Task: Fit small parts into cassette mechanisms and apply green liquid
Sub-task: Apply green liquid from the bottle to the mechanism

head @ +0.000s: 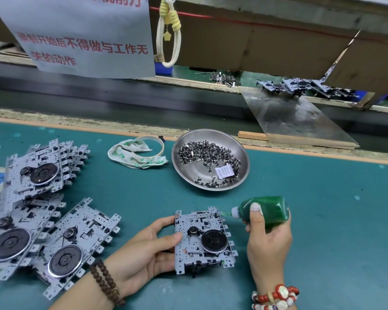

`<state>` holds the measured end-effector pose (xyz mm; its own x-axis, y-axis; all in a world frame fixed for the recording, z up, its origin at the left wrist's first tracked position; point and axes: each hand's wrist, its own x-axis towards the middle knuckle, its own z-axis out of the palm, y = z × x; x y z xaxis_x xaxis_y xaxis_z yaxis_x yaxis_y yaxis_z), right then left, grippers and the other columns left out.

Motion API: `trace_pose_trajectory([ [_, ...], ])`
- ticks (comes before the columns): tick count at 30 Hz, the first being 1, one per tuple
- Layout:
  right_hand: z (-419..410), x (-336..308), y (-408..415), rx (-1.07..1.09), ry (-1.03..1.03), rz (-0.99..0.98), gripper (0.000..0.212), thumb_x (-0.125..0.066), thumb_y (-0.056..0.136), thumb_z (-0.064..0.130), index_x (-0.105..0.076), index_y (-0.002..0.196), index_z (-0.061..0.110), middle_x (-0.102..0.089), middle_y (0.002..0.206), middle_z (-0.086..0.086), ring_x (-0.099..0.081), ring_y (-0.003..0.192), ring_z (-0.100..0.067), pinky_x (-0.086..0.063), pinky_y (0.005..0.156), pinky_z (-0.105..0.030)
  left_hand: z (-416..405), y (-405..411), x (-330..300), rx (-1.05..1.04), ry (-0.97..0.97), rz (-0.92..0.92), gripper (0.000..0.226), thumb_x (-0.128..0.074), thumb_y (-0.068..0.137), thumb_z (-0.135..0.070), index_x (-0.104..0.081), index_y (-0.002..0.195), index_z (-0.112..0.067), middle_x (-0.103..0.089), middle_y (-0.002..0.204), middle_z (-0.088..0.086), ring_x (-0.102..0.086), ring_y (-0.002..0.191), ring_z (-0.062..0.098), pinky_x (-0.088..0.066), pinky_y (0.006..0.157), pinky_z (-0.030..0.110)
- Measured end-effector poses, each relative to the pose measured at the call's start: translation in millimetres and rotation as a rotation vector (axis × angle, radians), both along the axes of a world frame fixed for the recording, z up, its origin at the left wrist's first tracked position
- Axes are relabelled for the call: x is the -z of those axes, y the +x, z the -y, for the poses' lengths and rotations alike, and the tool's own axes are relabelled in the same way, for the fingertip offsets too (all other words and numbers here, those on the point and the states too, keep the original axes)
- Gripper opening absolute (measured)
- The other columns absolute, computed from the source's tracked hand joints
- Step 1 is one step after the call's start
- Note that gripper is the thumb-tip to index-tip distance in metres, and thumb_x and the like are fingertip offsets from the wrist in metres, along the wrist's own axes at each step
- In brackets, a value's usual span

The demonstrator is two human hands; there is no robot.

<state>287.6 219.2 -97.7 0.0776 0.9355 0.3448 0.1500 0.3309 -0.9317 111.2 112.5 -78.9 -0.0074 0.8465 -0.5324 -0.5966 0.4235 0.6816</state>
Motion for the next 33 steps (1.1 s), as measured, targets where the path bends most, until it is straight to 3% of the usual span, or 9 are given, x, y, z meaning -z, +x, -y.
trace_pose_trajectory([
  [6, 0.6, -1.2, -0.1, 0.008, 0.004, 0.006, 0.023, -0.057, 0.076, 0.056, -0.054, 0.085, 0.035, -0.066, 0.066, -0.001, -0.057, 0.052, -0.010, -0.050, 0.058, -0.037, 0.0, -0.1, -0.5, -0.007, -0.003, -0.007, 0.056, -0.066, 0.065, -0.007, -0.052, 0.118, -0.018, -0.069, 0.101, 0.022, -0.070, 0.062, 0.026, -0.059, 0.054, 0.032],
  [11, 1.1, -1.0, -1.2, 0.018, -0.014, 0.031, 0.037, -0.055, 0.073, 0.058, -0.053, 0.089, 0.025, -0.068, 0.069, -0.003, -0.059, 0.055, -0.015, -0.052, 0.061, -0.041, 0.1, 0.2, -0.4, 0.001, -0.001, -0.010, 0.056, -0.065, 0.067, -0.007, -0.052, 0.120, -0.017, -0.068, 0.103, 0.023, -0.070, 0.063, 0.027, -0.058, 0.060, 0.033],
  [15, 2.0, -2.6, -1.2, 0.026, -0.004, 0.042, 0.035, -0.055, 0.073, 0.057, -0.053, 0.089, 0.026, -0.067, 0.075, -0.006, -0.060, 0.061, -0.024, -0.052, 0.064, -0.044, 0.3, 0.1, -0.9, 0.003, -0.001, -0.008, 0.056, -0.065, 0.067, -0.007, -0.052, 0.121, -0.016, -0.068, 0.104, 0.023, -0.071, 0.064, 0.027, -0.058, 0.060, 0.033],
  [19, 2.2, -4.1, -0.9, 0.027, 0.003, 0.038, 0.033, -0.055, 0.072, 0.056, -0.053, 0.088, 0.027, -0.066, 0.076, 0.000, -0.062, 0.064, -0.022, -0.052, 0.065, -0.040, 0.4, -0.1, -1.5, 0.004, -0.002, -0.006, 0.056, -0.065, 0.067, -0.007, -0.052, 0.121, -0.017, -0.068, 0.104, 0.023, -0.071, 0.066, 0.028, -0.057, 0.063, 0.035],
  [23, 2.4, -4.5, -0.3, 0.019, 0.017, 0.022, 0.030, -0.055, 0.072, 0.056, -0.052, 0.087, 0.030, -0.065, 0.068, 0.008, -0.060, 0.057, -0.010, -0.049, 0.057, -0.024, 0.1, -0.2, -1.3, 0.005, -0.006, -0.010, 0.057, -0.066, 0.067, -0.008, -0.051, 0.121, -0.017, -0.068, 0.103, 0.024, -0.071, 0.066, 0.028, -0.057, 0.064, 0.036],
  [25, 2.7, -4.5, 0.2, 0.016, 0.011, 0.014, 0.030, -0.055, 0.072, 0.056, -0.051, 0.086, 0.030, -0.067, 0.073, 0.013, -0.060, 0.056, -0.008, -0.048, 0.055, -0.020, 0.4, -0.3, -0.9, 0.010, -0.006, -0.016, 0.058, -0.066, 0.067, -0.008, -0.051, 0.122, -0.018, -0.068, 0.104, 0.023, -0.071, 0.068, 0.028, -0.056, 0.066, 0.036],
  [30, 3.0, -1.3, 0.4, 0.008, -0.017, 0.017, 0.035, -0.055, 0.074, 0.057, -0.053, 0.087, 0.024, -0.068, 0.067, -0.001, -0.057, 0.053, -0.011, -0.050, 0.059, -0.035, 0.9, -1.0, -0.1, 0.016, -0.003, -0.015, 0.059, -0.067, 0.066, -0.009, -0.051, 0.122, -0.018, -0.068, 0.104, 0.023, -0.071, 0.069, 0.029, -0.056, 0.067, 0.036],
  [33, 3.1, -1.1, -0.6, 0.011, -0.018, 0.023, 0.037, -0.055, 0.073, 0.058, -0.053, 0.088, 0.024, -0.067, 0.067, -0.003, -0.057, 0.052, -0.010, -0.050, 0.058, -0.035, 0.8, -1.1, 0.4, 0.017, 0.002, -0.018, 0.058, -0.067, 0.067, -0.009, -0.051, 0.122, -0.018, -0.068, 0.104, 0.023, -0.071, 0.070, 0.029, -0.056, 0.067, 0.036],
])
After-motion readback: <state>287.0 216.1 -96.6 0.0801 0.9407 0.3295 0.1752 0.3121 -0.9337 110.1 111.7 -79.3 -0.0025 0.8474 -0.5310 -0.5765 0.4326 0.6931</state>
